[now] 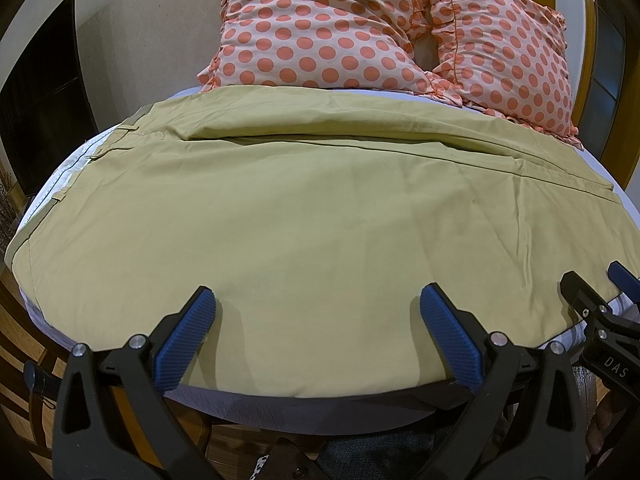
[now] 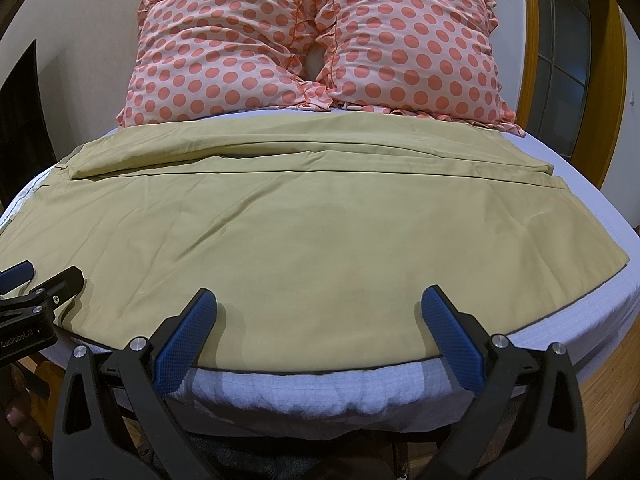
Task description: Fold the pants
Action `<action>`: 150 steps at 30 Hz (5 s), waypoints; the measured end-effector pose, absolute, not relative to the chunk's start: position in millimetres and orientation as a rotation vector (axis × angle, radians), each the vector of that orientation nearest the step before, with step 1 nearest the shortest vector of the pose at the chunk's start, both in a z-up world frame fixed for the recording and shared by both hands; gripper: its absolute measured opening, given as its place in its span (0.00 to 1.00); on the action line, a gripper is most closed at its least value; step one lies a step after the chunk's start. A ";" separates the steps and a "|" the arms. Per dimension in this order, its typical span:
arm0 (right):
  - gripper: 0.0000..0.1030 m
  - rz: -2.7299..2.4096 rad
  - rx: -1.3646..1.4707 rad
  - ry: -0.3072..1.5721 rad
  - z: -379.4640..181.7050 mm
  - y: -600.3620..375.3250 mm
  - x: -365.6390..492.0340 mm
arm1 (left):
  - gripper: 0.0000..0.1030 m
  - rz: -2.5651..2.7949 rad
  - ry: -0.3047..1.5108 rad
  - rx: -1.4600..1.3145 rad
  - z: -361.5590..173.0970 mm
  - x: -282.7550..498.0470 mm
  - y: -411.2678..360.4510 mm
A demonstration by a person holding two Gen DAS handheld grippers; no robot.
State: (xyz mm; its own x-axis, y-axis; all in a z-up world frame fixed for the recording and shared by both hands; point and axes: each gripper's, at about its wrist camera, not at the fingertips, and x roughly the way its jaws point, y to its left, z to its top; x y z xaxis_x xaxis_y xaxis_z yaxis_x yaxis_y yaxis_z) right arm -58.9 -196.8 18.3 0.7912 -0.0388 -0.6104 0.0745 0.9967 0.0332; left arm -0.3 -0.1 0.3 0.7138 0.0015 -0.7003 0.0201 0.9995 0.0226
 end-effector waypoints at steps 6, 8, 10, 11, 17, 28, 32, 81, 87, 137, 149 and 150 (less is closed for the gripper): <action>0.99 -0.061 0.056 0.654 18.0 -196.5 -58.9 | 0.98 -0.010 0.775 0.030 0.4 -0.2 -0.3; 0.99 -0.061 0.057 0.653 17.0 -195.6 -59.5 | 0.98 -0.010 0.775 0.030 0.4 -0.3 -0.2; 0.99 -0.060 0.054 0.648 15.8 -194.3 -60.2 | 0.98 -0.010 0.775 0.030 0.4 -0.3 -0.3; 0.99 -0.059 0.054 0.646 15.3 -193.9 -60.4 | 0.98 -0.011 0.775 0.030 0.5 -0.2 -0.3; 0.99 -0.037 0.044 0.621 12.9 -195.4 -64.0 | 0.98 -0.018 0.782 0.032 2.2 1.1 0.9; 0.99 -0.122 0.021 0.637 57.1 -242.6 -19.6 | 0.98 -0.053 0.791 0.054 8.7 8.7 6.9; 0.99 -0.290 0.182 0.648 107.1 -316.2 58.7 | 0.98 -0.007 0.691 0.072 34.3 19.1 14.4; 0.29 -0.214 1.112 0.546 -8.7 -480.6 -33.2 | 0.98 -0.201 0.535 -0.210 99.9 86.8 115.5; 0.26 -0.244 1.086 0.521 -11.5 -481.3 -23.0 | 0.98 -0.222 0.660 -0.432 82.0 127.1 146.6; 0.64 -0.533 0.896 0.331 0.9 -515.4 -121.6 | 0.38 -0.045 0.650 -0.475 10.1 -58.0 161.7; 0.10 -0.327 0.794 0.328 -17.2 -487.4 -88.3 | 0.59 -0.014 0.583 -0.535 3.0 -89.0 195.4; 0.03 -0.287 0.789 0.312 -15.4 -486.1 -87.5 | 0.61 -0.019 0.581 -0.531 2.8 -89.2 196.7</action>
State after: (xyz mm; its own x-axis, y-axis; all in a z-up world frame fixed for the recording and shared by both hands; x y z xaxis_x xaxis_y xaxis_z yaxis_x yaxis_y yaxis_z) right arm -87.5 -486.1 -15.4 0.9159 -0.1352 -0.3780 0.3655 0.6704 0.6457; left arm -89.2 196.7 2.8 0.8398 -0.1637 -0.5177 -0.1293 0.8657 -0.4835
